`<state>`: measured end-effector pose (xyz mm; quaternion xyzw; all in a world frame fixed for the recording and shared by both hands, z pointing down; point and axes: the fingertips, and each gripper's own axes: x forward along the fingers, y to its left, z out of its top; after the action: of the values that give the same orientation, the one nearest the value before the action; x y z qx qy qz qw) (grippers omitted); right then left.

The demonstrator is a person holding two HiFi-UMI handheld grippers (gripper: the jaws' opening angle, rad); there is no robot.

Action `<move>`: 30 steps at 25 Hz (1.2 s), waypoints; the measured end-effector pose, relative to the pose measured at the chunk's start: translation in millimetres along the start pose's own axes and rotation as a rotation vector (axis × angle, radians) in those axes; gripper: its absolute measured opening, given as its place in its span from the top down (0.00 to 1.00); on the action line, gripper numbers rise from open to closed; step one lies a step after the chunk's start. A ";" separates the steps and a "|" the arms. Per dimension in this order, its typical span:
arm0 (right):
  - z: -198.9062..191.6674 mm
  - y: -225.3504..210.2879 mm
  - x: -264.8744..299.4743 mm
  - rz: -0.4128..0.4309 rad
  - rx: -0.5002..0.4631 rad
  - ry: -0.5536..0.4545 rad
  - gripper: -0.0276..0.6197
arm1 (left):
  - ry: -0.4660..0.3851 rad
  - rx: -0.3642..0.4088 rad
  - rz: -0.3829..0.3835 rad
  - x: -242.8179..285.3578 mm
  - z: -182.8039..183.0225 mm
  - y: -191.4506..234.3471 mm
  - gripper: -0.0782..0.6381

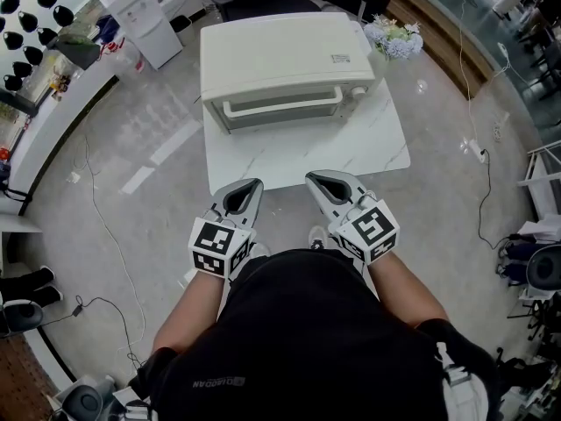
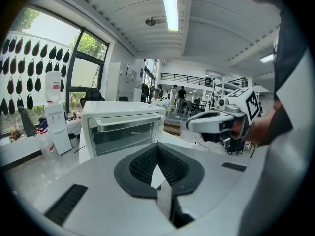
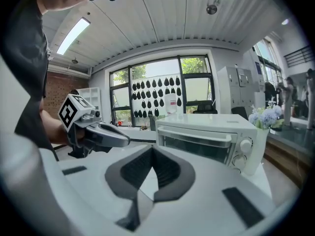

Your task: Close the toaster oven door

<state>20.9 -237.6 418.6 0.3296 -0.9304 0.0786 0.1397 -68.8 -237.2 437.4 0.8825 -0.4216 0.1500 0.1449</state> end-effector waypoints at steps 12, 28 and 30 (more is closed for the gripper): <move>-1.5 -2.0 2.3 0.015 0.041 -0.002 0.95 | -0.002 -0.003 0.005 0.4 3.4 2.3 0.89; -2.1 -5.2 3.3 0.012 0.058 -0.005 0.95 | -0.002 -0.004 0.011 0.3 4.7 5.0 0.89; -1.6 -6.3 3.7 0.011 0.058 -0.006 0.95 | -0.002 -0.004 0.012 1.0 5.3 5.7 0.89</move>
<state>22.5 -244.3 421.6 0.3286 -0.9299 0.1052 0.1271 -71.9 -243.4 433.7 0.8799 -0.4272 0.1488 0.1454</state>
